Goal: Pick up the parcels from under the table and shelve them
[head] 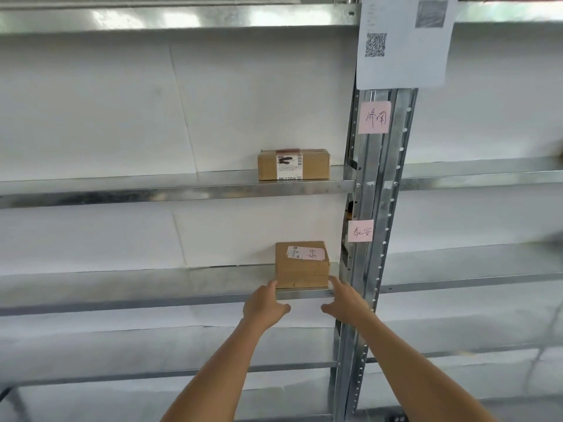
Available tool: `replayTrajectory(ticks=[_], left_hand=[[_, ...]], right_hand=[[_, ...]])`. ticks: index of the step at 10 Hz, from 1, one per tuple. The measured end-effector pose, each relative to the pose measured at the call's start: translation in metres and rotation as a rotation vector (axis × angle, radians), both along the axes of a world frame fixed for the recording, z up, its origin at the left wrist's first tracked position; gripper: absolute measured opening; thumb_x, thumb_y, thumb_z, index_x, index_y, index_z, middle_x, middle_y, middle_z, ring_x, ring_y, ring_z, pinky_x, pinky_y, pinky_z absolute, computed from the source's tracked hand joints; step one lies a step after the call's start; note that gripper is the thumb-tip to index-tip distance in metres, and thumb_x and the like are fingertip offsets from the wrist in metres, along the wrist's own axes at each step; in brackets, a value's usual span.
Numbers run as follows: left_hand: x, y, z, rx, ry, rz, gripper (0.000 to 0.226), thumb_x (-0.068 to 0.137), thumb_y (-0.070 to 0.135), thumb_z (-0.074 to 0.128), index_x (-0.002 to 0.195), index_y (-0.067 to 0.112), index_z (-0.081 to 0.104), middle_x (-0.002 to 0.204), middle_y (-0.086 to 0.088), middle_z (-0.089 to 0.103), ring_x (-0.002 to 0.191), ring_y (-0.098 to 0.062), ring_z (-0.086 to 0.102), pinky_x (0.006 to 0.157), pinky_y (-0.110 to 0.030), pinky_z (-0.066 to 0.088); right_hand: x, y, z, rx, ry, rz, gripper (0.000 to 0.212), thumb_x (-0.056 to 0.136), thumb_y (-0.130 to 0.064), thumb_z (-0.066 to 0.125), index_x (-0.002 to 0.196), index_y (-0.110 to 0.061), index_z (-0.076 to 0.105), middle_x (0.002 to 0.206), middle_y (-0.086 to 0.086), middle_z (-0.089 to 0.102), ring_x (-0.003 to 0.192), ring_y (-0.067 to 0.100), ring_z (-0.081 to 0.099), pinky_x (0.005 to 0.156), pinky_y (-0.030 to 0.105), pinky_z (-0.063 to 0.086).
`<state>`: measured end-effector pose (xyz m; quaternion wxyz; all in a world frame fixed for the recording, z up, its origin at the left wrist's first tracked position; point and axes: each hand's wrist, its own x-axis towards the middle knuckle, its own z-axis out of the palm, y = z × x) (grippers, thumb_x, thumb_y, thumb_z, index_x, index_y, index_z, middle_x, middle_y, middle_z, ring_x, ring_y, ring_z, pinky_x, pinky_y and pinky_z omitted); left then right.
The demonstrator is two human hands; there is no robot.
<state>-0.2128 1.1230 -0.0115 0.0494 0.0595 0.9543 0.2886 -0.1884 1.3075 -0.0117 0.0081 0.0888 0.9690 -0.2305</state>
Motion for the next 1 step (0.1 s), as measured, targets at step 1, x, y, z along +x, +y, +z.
replayTrajectory(ticks=[1], left_hand=[[0.0288,-0.0102,0.0054,0.024,-0.012,0.023,0.073,0.083,0.037,0.063,0.147,0.021,0.031,0.142,-0.004,0.049,0.128,-0.025,0.050,0.101,-0.037,0.044]], right_hand=[[0.0298,-0.0124,0.0035,0.037,-0.014,-0.016,0.080,0.081,-0.032,0.065,0.147,-0.021,0.020,0.139,0.008,0.046,0.120,0.028,0.053,0.096,0.043,0.051]])
